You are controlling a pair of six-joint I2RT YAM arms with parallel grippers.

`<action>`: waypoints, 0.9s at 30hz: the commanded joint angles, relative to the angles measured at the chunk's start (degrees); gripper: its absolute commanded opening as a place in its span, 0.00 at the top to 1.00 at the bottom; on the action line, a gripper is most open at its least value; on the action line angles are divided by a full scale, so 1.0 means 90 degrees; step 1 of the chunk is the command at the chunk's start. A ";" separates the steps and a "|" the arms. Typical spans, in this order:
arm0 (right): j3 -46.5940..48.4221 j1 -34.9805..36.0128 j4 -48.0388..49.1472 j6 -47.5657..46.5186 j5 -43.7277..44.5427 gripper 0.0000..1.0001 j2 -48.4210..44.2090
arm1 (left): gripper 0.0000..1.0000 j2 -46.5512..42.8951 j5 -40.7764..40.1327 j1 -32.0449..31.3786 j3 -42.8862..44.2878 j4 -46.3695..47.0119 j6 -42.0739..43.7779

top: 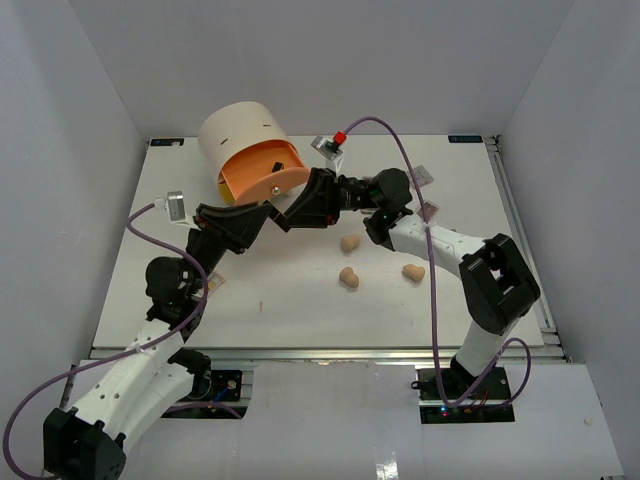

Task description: Organize the makeup

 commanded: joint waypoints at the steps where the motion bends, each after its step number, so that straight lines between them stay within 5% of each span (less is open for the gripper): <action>1: 0.0015 0.0097 0.0199 -0.0462 0.1202 0.60 -0.0451 | 1.00 0.0312 0.1589 -0.0484 0.0214 -0.1386 0.0153; 8: -0.0226 -0.0086 0.0025 -0.0732 0.1115 0.32 -0.0709 | 1.00 0.0307 0.1410 -0.0484 0.0273 -0.1509 0.0166; 21: -0.0659 -0.0310 -0.0397 -0.1240 0.0956 0.26 -0.1075 | 1.00 0.0137 0.1131 -0.0484 0.0519 -0.1905 0.0329; 27: -0.0742 -0.0983 -0.2047 -0.2696 0.0520 0.27 -0.1693 | 1.00 -0.0086 0.0057 -0.0472 0.1357 -0.3587 0.1117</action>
